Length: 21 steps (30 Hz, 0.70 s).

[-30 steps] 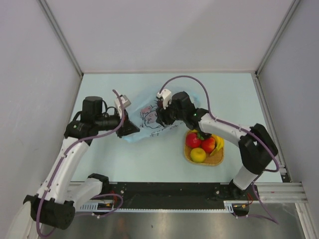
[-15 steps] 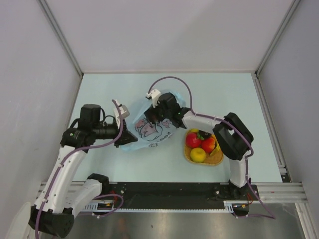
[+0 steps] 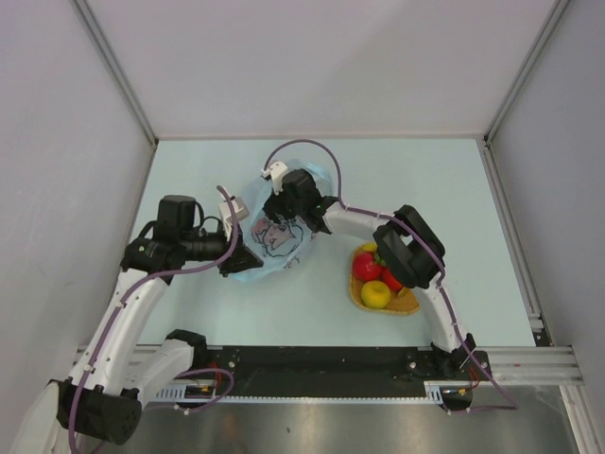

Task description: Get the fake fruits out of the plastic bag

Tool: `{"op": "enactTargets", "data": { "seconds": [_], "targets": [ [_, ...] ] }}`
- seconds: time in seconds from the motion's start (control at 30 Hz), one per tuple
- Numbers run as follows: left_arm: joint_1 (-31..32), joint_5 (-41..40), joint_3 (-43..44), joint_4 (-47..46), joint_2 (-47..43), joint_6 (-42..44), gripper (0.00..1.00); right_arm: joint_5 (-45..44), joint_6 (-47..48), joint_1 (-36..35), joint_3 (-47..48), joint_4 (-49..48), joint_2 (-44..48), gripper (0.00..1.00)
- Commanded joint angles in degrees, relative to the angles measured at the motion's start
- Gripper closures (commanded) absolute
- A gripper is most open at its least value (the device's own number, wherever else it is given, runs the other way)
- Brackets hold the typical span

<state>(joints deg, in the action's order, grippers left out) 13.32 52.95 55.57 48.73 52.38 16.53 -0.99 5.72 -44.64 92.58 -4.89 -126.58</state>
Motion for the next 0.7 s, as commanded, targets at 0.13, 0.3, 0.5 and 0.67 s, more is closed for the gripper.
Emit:
{"op": "enactTargets", "data": {
  "seconds": [0.13,0.3,0.5,0.67],
  "targets": [
    [-0.4,2.5,0.3,-0.7,0.0,0.0,1.00,-2.9,4.9,0.6,9.2,-1.9,-8.1,0.07],
    [-0.3,1.3,-0.2,-1.0,-0.1,-0.2,1.00,0.5,7.5,0.7,10.3,-2.8,-8.6,0.29],
    [-0.4,0.6,-0.5,-2.1,0.0,-0.9,1.00,7.1,9.8,0.5,6.7,-0.3,-2.7,0.53],
    [-0.4,-0.8,0.3,-2.9,-0.1,-0.7,1.00,11.1,8.7,0.1,-5.4,2.5,11.0,0.60]
  ]
}}
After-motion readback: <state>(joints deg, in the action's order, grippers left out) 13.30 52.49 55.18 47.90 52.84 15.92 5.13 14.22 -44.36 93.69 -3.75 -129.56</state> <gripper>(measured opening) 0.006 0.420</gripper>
